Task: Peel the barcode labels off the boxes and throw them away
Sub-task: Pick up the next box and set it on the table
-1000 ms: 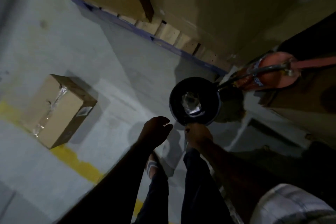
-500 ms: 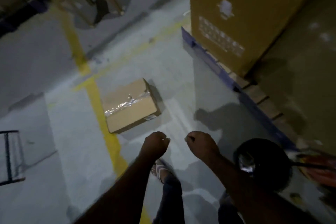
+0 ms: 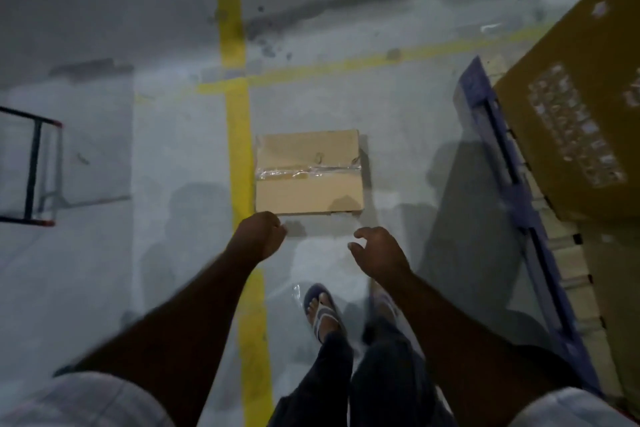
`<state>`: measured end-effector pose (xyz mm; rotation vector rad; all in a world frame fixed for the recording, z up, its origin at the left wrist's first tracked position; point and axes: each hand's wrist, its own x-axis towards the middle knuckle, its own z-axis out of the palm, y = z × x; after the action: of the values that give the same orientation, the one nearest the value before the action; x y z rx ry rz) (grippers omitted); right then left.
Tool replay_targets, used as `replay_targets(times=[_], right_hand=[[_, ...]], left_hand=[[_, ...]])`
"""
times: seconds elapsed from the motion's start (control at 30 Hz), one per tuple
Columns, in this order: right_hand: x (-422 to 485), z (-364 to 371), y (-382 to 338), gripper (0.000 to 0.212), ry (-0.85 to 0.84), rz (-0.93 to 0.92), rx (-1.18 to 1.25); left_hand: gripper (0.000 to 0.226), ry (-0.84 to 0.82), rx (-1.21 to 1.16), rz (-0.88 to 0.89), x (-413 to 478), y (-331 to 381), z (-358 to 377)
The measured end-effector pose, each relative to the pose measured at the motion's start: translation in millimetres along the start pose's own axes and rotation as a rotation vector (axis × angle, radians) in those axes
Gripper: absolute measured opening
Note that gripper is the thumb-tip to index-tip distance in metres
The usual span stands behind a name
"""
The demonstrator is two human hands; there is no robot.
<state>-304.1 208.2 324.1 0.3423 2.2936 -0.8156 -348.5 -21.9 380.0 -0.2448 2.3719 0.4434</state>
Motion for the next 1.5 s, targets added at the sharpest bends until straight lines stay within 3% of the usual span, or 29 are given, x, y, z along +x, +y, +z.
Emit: replay_targets(times=[0.17, 0.37, 0.53, 0.63, 0.73, 0.97, 1.07, 1.2, 1.33, 1.5], right_hand=[[95, 24, 9, 0.033, -0.05, 0.082, -0.083], [243, 86, 41, 0.043, -0.134, 0.071, -0.214], [350, 148, 106, 0.078, -0.228, 0.108, -0.386], [362, 152, 104, 0.05, -0.124, 0.129, -0.22], [364, 145, 95, 0.033, -0.004, 0.148, 0.0], [316, 41, 16, 0.045, 0.123, 0.162, 0.049], [281, -19, -41, 0.056, 0.074, 0.034, 0.079], [221, -73, -124, 0.037, -0.03, -0.114, 0.057], [165, -107, -195, 0.035, -0.107, -0.31, -0.05], [95, -121, -288, 0.062, -0.156, -0.614, -0.247]], left_hand=[[0.037, 0.004, -0.064, -0.11, 75, -59, 20], [0.049, 0.002, -0.192, -0.329, 202, -119, 92], [0.08, 0.075, -0.275, -0.385, 305, -157, 159], [0.078, 0.046, -0.39, -0.424, 340, -171, 182], [0.044, 0.039, -0.437, -0.422, 344, -163, 182], [0.058, 0.196, -0.486, -0.34, 273, -135, 78], [0.064, 0.24, -0.516, -0.365, 212, -132, 12], [0.074, 0.35, -0.655, -0.479, 118, -136, -53], [0.063, 0.462, -0.645, -0.565, 24, -133, -92], [0.07, 0.616, -0.749, -0.691, -83, -142, -121]])
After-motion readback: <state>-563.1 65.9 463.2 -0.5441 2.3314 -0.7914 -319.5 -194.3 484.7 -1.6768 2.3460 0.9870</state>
